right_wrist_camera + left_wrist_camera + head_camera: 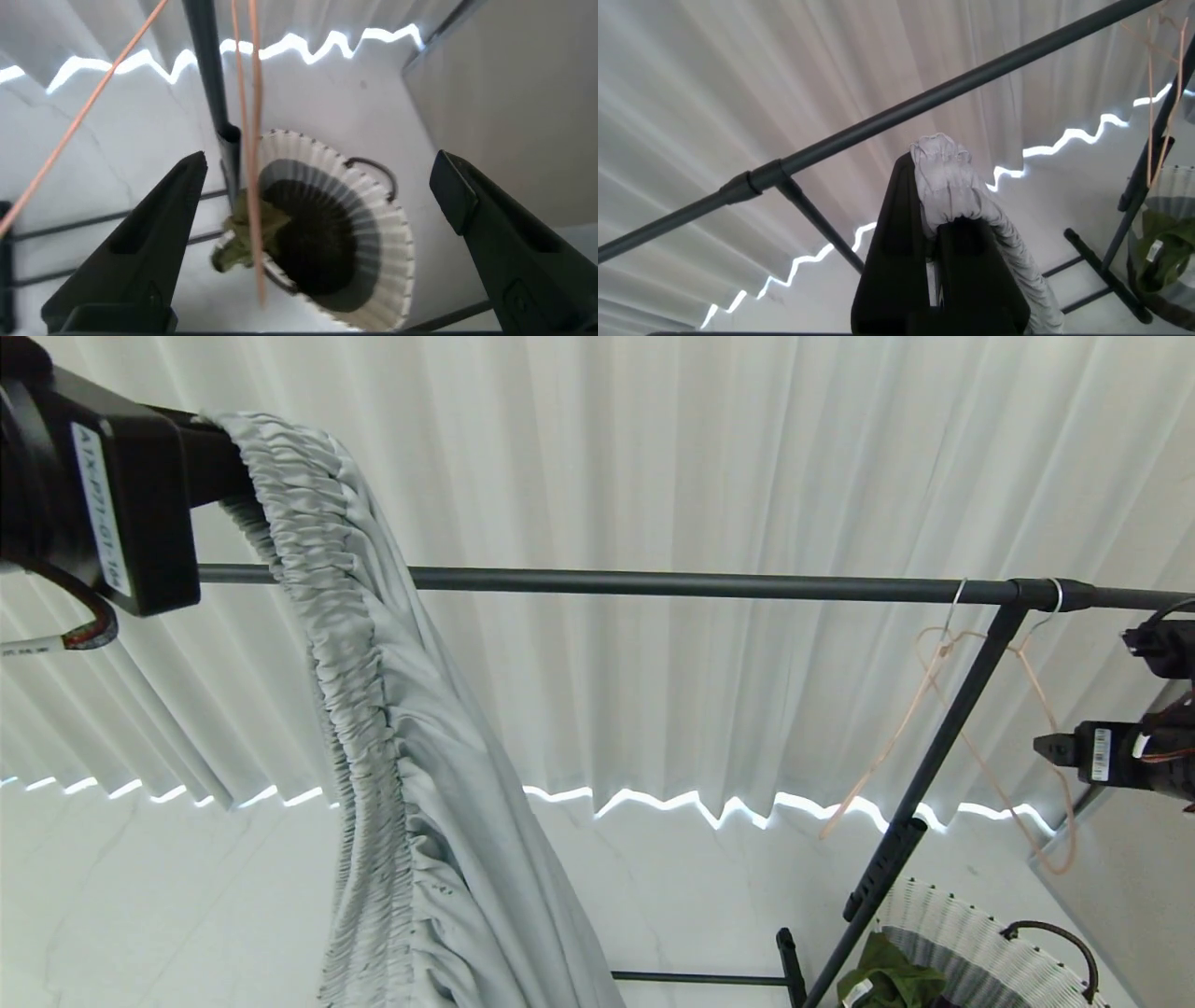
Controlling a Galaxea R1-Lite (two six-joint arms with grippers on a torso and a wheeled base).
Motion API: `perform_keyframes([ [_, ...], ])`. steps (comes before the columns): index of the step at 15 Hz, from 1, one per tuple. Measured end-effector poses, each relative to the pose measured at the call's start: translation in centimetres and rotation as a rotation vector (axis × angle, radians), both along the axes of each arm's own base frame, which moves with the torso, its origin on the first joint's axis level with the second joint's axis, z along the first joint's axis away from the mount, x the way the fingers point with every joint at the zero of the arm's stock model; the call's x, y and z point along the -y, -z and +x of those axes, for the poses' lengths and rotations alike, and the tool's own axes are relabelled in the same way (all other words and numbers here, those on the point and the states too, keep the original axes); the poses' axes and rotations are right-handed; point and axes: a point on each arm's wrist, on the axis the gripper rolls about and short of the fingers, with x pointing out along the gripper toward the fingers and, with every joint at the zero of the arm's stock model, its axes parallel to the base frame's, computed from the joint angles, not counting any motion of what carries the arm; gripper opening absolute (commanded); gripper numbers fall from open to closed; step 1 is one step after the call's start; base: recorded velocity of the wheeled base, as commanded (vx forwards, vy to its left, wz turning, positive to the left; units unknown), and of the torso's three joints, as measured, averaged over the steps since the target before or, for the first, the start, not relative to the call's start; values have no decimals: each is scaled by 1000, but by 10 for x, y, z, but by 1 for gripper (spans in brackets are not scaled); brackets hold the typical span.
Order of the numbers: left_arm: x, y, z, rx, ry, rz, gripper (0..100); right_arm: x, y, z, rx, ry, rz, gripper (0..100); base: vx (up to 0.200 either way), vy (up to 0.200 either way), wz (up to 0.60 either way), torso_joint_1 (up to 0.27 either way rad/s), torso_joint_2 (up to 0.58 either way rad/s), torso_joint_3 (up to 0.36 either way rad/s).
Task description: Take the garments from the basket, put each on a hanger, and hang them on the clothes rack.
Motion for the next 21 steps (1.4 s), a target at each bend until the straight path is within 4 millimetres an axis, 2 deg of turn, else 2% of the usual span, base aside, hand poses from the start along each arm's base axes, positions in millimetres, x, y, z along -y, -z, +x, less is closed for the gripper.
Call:
perform_keyframes([
  [3, -1, 1, 1, -1, -11, 2, 0, -1, 13, 26, -18, 23, 35, 100, 0, 0, 0, 0, 0, 0],
  [9, -2, 0, 1, 2, -12, 3, 0, -1, 23, 53, -38, 52, 77, 100, 0, 0, 0, 0, 0, 0],
  [10, -2, 0, 1, 2, -12, 3, 0, -1, 25, 55, -43, 54, 78, 0, 0, 0, 0, 0, 0, 0],
  [21, -9, -5, -5, 22, -14, -13, 0, 0, 31, 58, -52, 81, 105, 0, 0, 0, 0, 0, 0, 0],
])
